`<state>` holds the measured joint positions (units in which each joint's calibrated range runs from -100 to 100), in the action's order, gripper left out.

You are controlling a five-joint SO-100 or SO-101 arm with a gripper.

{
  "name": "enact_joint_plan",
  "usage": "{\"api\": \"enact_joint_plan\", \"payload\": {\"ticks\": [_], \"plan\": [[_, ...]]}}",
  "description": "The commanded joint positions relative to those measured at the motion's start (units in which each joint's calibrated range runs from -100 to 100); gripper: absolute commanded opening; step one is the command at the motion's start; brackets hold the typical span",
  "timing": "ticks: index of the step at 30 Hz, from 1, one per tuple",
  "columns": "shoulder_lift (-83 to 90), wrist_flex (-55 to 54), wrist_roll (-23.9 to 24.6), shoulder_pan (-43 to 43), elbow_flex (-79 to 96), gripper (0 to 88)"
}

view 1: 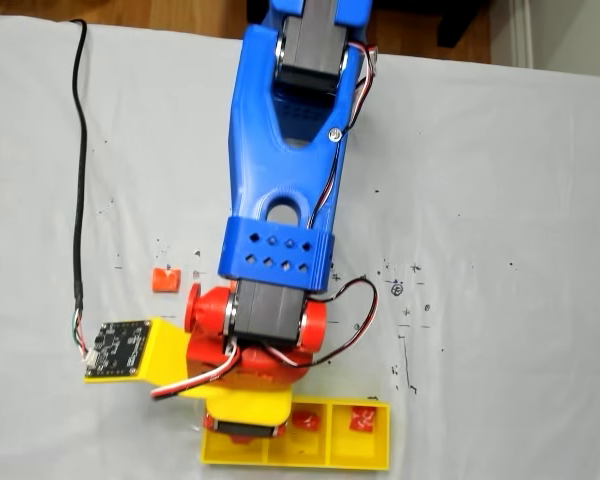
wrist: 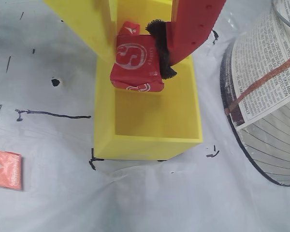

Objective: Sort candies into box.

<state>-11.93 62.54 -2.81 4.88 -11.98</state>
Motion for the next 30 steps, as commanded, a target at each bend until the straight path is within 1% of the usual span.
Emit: {"api": "enact_joint_plan", "payload": {"ticks": [1,3,12,14,17,20,22,24,27,30], "plan": [[-1.0,-0.4,0.2,0.2,-9.3,0.2],[-2.9,0.7,0.2,0.5,-11.7,0.2],[-2.9,1.6,-0.2,0.6,-11.4,0.2],[-3.8,2.0,-0.4,0.7,-12.2,1.3],[-4.7,2.4,-0.6,0.8,-12.8,8.5],[-4.9,3.2,-0.7,1.0,-13.4,13.3],[-4.5,3.7,-0.9,1.1,-13.3,13.8],[-4.3,3.9,-0.9,1.2,-12.9,16.2],[-4.4,4.2,-0.9,1.2,-12.7,26.2],[-4.3,4.2,-0.9,1.2,-12.7,27.2]]}}
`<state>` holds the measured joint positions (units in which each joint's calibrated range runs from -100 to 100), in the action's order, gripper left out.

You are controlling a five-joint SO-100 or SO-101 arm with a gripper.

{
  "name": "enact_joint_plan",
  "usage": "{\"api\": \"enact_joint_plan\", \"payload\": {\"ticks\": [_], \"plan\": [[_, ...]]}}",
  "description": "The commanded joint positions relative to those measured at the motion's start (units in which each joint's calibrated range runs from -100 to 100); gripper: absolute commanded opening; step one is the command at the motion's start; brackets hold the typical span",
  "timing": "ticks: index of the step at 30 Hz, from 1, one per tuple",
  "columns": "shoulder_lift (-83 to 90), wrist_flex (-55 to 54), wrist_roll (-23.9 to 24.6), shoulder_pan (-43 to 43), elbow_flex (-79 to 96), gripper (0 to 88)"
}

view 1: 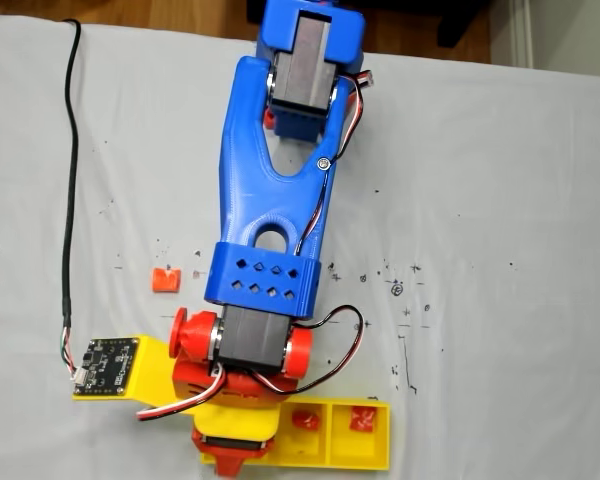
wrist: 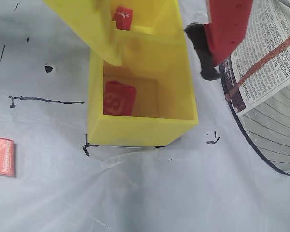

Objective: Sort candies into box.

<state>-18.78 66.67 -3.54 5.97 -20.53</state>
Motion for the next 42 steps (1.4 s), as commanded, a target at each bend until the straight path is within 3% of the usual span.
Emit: {"api": "enact_joint_plan", "payload": {"ticks": [1,13,18,22,30,42], "plan": [[2.6,0.2,-0.1,0.1,-4.2,28.5],[3.3,0.3,-0.3,0.4,-4.4,28.5],[4.6,0.4,-0.7,0.6,-4.0,19.3],[6.4,0.7,-0.7,1.1,-3.7,0.8],[11.5,2.4,-1.1,2.0,1.6,0.2],[26.6,2.9,-3.8,3.4,25.7,0.2]]}}
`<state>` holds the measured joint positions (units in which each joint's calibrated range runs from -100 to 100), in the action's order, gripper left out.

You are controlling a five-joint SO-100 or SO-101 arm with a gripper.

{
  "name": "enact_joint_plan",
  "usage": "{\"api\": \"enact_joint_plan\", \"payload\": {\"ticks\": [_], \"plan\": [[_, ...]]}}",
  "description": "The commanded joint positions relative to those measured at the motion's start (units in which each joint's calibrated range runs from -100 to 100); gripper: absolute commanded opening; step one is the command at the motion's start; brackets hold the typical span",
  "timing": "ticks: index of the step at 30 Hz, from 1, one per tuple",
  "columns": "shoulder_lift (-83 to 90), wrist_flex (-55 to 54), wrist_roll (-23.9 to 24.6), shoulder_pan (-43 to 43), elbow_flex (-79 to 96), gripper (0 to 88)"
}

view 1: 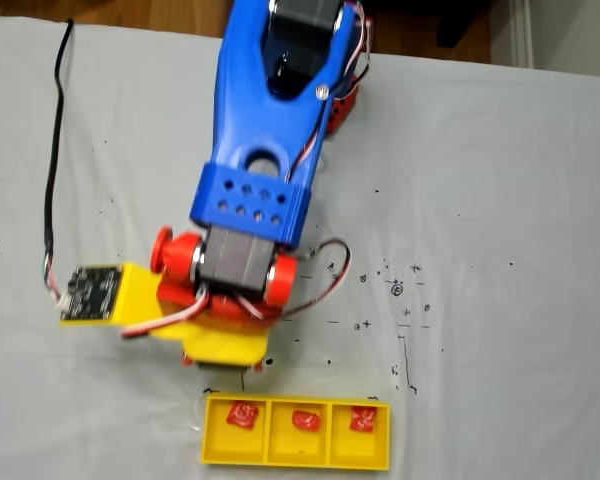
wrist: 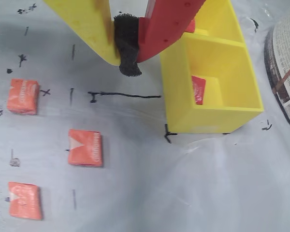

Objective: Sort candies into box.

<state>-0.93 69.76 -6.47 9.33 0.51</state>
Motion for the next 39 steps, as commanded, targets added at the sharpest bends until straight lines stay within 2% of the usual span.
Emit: {"api": "enact_joint_plan", "payload": {"ticks": [1,5,21,30,36,39], "plan": [[9.0,-0.3,-1.5,-0.1,6.2,0.2],[10.6,-0.7,-4.1,-0.4,12.1,1.1],[13.5,-1.9,-7.1,2.3,20.3,4.2],[13.9,-1.1,-8.5,3.9,21.7,17.0],[14.8,-2.6,-10.1,3.6,24.6,17.6],[14.0,-2.9,-10.3,3.5,24.8,20.7]]}}
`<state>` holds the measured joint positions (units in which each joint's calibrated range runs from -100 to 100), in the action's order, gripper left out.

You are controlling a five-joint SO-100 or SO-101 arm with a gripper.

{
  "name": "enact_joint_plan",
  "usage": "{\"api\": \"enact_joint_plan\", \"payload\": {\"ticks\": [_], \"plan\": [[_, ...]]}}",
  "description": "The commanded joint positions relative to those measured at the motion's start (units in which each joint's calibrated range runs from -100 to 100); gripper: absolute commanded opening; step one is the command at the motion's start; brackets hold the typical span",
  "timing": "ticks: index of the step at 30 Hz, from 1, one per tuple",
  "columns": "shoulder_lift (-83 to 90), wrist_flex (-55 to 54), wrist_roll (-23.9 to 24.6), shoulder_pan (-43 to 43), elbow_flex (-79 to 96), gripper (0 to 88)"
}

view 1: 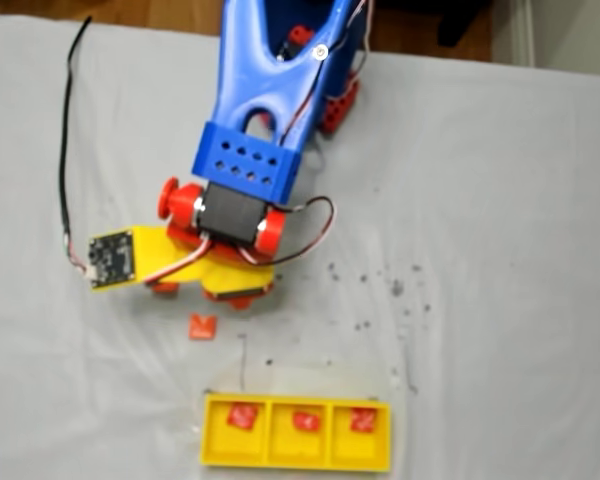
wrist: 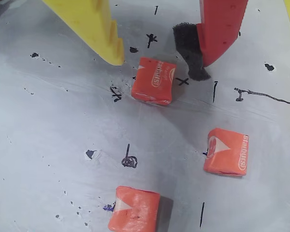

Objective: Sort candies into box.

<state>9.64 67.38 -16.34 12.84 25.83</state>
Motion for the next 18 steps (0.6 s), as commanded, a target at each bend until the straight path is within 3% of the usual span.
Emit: {"api": "enact_joint_plan", "payload": {"ticks": [1,7,18], "plan": [[2.9,-0.5,-0.4,0.0,-0.8,22.0],[0.4,0.8,0.2,0.5,-2.8,26.9],[-2.2,-0.4,-0.7,0.8,-1.8,24.2]]}}
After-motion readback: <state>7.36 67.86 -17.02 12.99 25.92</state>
